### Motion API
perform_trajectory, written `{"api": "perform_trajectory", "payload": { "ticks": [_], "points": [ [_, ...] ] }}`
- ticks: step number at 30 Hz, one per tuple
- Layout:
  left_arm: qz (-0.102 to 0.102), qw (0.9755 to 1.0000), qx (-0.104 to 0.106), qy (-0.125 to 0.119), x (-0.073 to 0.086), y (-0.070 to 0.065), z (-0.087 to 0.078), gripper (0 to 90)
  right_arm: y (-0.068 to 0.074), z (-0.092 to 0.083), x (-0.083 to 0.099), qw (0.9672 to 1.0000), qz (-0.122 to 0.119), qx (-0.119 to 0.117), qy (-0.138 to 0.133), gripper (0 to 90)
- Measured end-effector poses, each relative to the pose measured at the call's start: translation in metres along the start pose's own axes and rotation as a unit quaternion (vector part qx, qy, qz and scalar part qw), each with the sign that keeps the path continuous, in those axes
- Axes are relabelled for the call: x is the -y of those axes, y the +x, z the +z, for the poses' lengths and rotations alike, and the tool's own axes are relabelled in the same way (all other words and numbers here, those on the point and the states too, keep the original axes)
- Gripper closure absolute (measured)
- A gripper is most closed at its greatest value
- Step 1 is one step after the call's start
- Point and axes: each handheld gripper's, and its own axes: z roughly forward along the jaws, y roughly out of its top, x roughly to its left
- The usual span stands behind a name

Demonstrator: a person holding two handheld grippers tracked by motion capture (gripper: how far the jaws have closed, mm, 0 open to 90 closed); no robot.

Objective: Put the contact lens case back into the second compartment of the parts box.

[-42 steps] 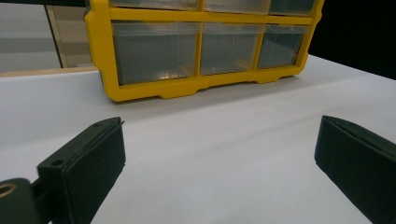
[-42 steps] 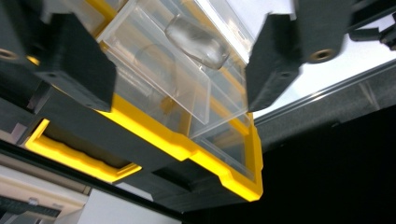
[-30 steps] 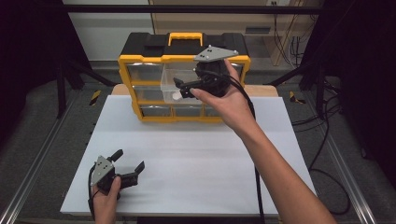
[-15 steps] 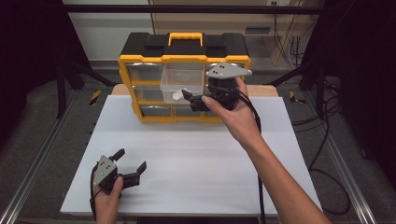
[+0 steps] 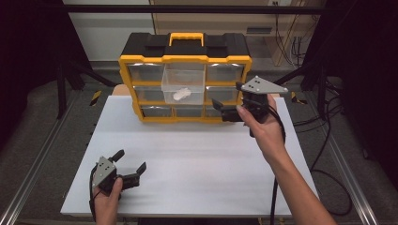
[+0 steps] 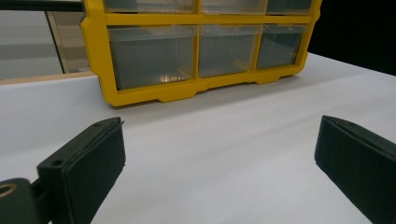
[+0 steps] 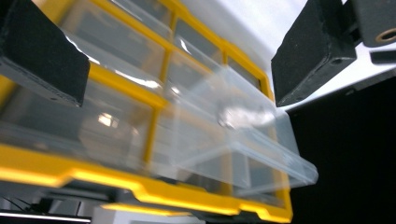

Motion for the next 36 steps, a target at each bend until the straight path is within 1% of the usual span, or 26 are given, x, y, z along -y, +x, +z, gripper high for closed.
{"api": "perform_trajectory", "payload": {
  "ticks": [3, 5, 9, 11, 14, 17, 19, 20, 22, 23, 24, 26, 28, 30, 31, 33, 34, 36],
  "points": [
    [0.001, 1.0000, -0.002, 0.000, 0.000, 0.000, -0.002, 1.5, -0.010, -0.014, 0.012, 0.9999, 0.007, 0.006, -0.005, 4.8],
    [0.000, 1.0000, -0.003, -0.001, 0.000, 0.000, -0.003, 1.6, -0.015, -0.022, 0.020, 0.9999, 0.006, 0.009, -0.009, 4.8],
    [0.000, 1.0000, -0.005, -0.005, -0.001, -0.002, -0.008, 1.6, -0.024, -0.038, 0.039, 0.9997, 0.012, 0.014, -0.013, 4.6],
    [0.002, 0.9999, -0.003, -0.010, -0.003, -0.005, -0.010, 1.6, -0.029, -0.046, 0.052, 0.9996, 0.014, 0.017, -0.016, 4.5],
    [0.013, 0.9999, -0.003, -0.010, -0.005, -0.008, -0.014, 1.5, -0.035, -0.055, 0.071, 0.9995, 0.021, 0.020, -0.015, 4.5],
    [0.013, 0.9999, 0.004, -0.009, -0.006, -0.009, -0.016, 1.5, -0.039, -0.064, 0.095, 0.9994, 0.024, 0.023, -0.013, 4.6],
    [-0.006, 0.9998, 0.012, -0.016, -0.006, -0.007, -0.019, 1.5, -0.040, -0.070, 0.110, 0.9993, 0.027, 0.021, -0.013, 4.7],
    [-0.008, 0.9998, 0.014, -0.015, -0.005, -0.006, -0.021, 1.5, -0.041, -0.073, 0.118, 0.9993, 0.029, 0.020, -0.011, 4.9],
    [0.000, 0.9999, 0.009, -0.011, -0.005, -0.003, -0.025, 1.9, -0.043, -0.079, 0.132, 0.9993, 0.029, 0.022, -0.007, 4.9],
    [0.001, 0.9999, 0.007, -0.011, -0.004, -0.002, -0.027, 2.0, -0.045, -0.082, 0.142, 0.9992, 0.031, 0.024, -0.005, 5.0],
    [0.001, 0.9999, 0.008, -0.013, -0.003, 0.000, -0.031, 2.0, -0.047, -0.085, 0.149, 0.9992, 0.031, 0.025, -0.004, 5.0],
    [-0.006, 0.9998, 0.009, -0.019, -0.001, 0.004, -0.037, 1.9, -0.050, -0.091, 0.167, 0.9988, 0.036, 0.032, 0.000, 5.0],
    [-0.015, 0.9995, 0.008, -0.026, 0.001, 0.009, -0.042, 1.8, -0.052, -0.094, 0.179, 0.9984, 0.042, 0.037, 0.002, 5.0],
    [-0.025, 0.9991, 0.004, -0.035, 0.001, 0.013, -0.044, 1.8, -0.054, -0.097, 0.190, 0.9981, 0.045, 0.043, 0.004, 5.0],
    [-0.026, 0.9989, 0.003, -0.038, 0.001, 0.014, -0.044, 1.8, -0.054, -0.098, 0.194, 0.9980, 0.047, 0.043, 0.004, 5.0],
    [-0.025, 0.9990, 0.002, -0.037, 0.001, 0.016, -0.042, 1.9, -0.052, -0.097, 0.199, 0.9978, 0.049, 0.044, -0.003, 5.0],
    [-0.027, 0.9989, 0.003, -0.037, 0.001, 0.016, -0.041, 1.9, -0.050, -0.096, 0.200, 0.9975, 0.056, 0.043, -0.003, 4.9],
    [-0.032, 0.9987, 0.007, -0.038, 0.001, 0.016, -0.040, 1.9, -0.047, -0.093, 0.203, 0.9972, 0.062, 0.043, -0.005, 4.7]
  ]
}}
